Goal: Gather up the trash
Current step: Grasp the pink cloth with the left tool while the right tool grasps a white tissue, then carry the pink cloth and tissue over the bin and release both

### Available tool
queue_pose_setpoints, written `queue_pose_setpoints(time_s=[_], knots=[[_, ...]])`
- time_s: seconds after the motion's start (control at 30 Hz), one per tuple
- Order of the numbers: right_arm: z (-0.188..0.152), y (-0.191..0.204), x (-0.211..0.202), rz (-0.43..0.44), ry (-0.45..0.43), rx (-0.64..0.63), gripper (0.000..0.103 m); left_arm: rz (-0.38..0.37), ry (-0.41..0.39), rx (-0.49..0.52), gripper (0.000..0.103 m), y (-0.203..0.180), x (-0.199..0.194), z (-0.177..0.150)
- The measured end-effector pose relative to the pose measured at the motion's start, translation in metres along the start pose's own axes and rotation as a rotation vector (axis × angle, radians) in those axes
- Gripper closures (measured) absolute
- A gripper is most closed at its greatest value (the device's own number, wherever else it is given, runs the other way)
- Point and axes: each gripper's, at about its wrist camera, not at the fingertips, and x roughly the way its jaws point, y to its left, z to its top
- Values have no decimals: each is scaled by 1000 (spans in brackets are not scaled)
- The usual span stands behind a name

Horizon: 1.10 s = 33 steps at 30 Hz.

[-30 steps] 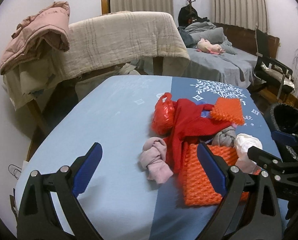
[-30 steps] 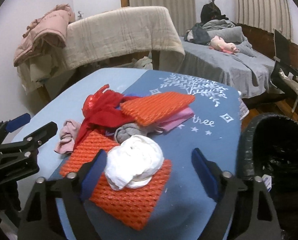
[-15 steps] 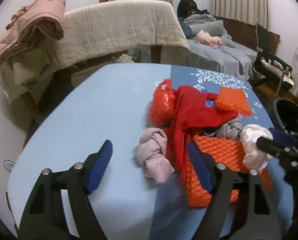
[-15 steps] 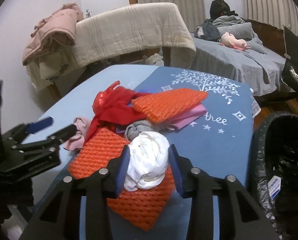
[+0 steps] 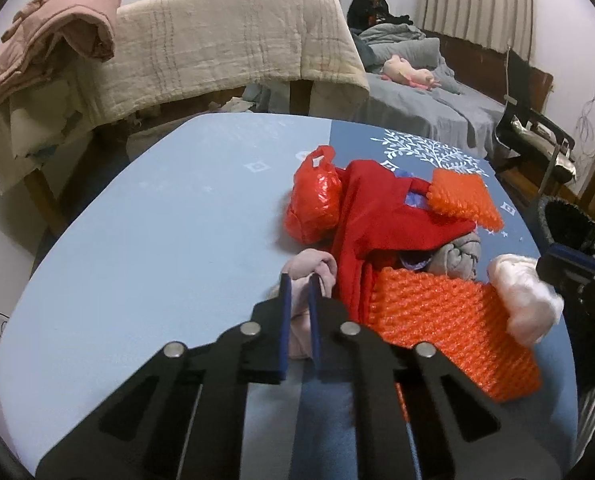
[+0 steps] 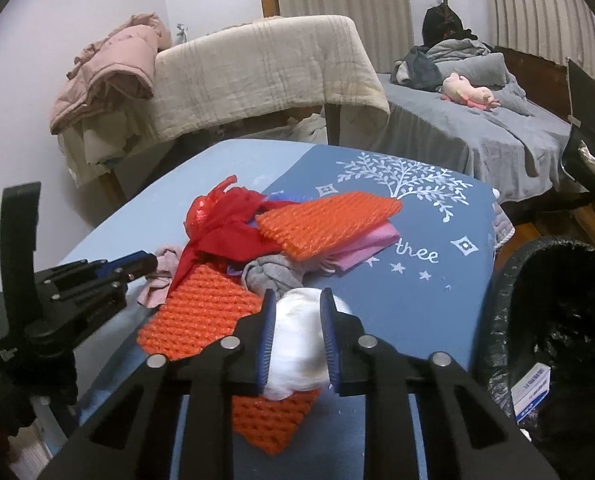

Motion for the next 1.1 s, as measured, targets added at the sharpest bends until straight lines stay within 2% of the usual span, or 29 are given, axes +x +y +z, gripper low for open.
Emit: queue_pose_setpoints(time_s=[0.03,0.07,0.1,0.17,0.23,0.4,0.57,0.63,0.7,0.73,0.8,1.1], knots=[[-1,0,1,6,3,1,80,0,0,-1,96,0,-1,0],[-2,1,1,8,7,1,74,-3,6,2,95,-1,0,-1],[-3,2,2,9,12,0,62,3,7,3,95,-1,0,-2],[-5,2,2,3,11,6,40,6,8,4,86,-2,1,-2],[-6,1,2,-15,4,13,38,12,5,2,58,-1,1,-2],[-9,-7,9,-51,35,17,38,20,36,-15,50,2,9,-3],[-16,-9,21,-30,78,20,38,-8,88,-13,54,2,22,-3],[-18,-6,25,-18,92,10,41,-15,91,-2,66,0,23,-3],[-20,-3,27,-5,101,-2,58,-20,81,-9,74,1,21,-3],[-20,-2,28,3,108,-11,59,-20,75,-14,78,1,20,-4],[-19,-2,25,-7,98,-29,64,-22,57,-27,79,3,14,-4],[-9,-23,-6,-33,25,8,64,-12,-32,-25,79,-4,-21,5]])
